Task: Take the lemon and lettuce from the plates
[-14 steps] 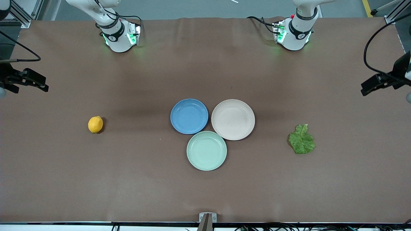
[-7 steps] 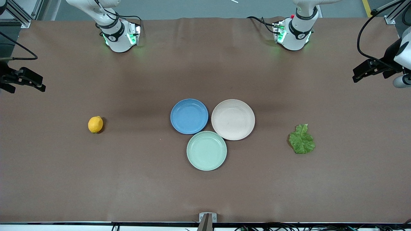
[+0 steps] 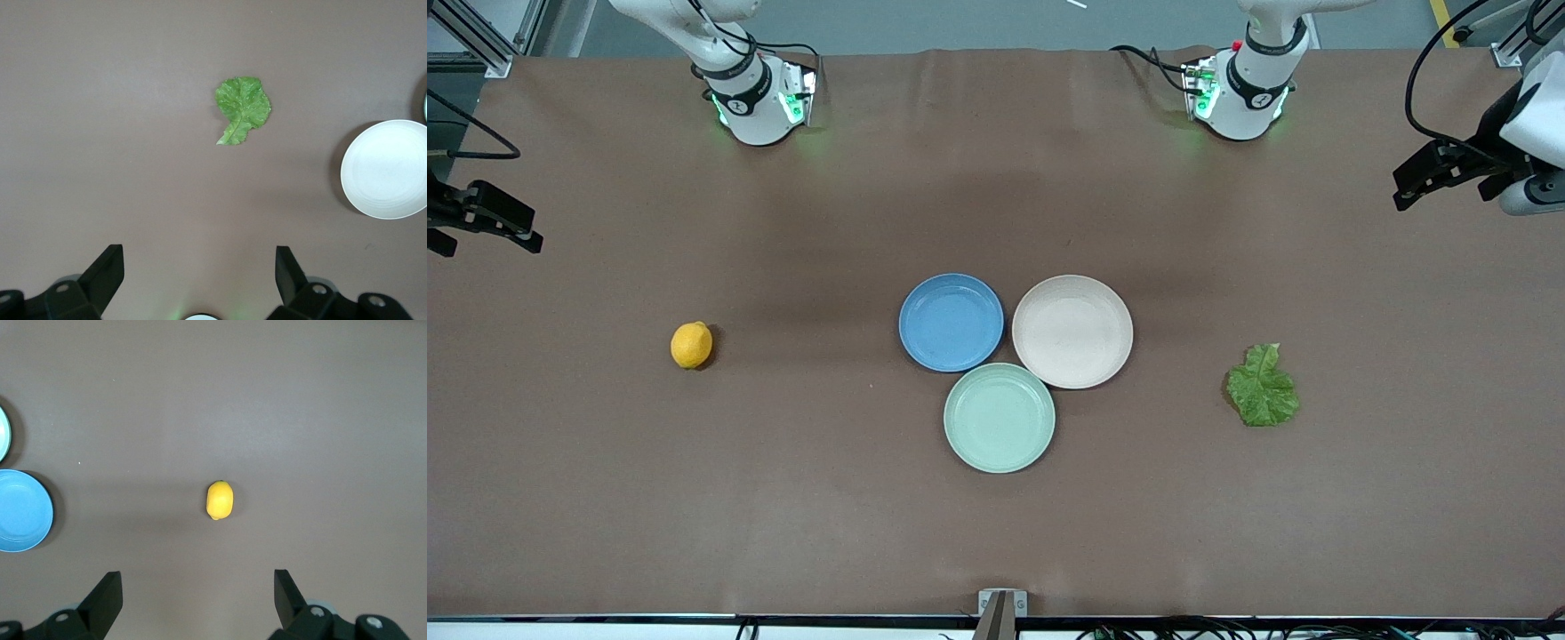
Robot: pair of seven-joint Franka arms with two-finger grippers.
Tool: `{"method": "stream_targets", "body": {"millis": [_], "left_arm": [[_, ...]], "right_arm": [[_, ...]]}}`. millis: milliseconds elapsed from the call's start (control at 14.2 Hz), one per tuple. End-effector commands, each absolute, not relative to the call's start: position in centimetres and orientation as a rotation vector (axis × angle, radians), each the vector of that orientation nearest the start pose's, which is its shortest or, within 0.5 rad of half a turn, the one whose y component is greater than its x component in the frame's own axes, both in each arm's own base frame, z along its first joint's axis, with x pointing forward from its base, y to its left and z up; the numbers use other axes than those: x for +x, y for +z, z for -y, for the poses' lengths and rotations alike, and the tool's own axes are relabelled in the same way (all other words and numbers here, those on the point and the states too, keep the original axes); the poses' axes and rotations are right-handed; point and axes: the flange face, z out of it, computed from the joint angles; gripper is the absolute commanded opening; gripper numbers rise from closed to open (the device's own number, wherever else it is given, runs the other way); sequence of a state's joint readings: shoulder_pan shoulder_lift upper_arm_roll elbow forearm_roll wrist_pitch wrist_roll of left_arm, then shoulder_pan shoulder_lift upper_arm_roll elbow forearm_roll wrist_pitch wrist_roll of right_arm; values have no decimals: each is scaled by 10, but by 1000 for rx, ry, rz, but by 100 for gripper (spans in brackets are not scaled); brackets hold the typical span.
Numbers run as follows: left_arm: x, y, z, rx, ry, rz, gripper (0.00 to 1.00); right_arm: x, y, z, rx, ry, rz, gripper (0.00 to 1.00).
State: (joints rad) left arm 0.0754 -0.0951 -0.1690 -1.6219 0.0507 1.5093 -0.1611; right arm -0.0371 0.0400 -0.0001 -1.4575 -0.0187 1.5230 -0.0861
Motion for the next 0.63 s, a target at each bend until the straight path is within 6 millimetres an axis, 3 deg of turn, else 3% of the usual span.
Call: {"method": "stream_targets", "body": {"millis": [0, 562], "left_arm": [[517, 644, 52, -3091, 7, 72, 100], [518, 645, 51, -3094, 6, 72, 100]], "right_arm": [[565, 653, 24, -3159, -37, 66, 100], [565, 653, 25, -3161, -37, 61, 100]]}}
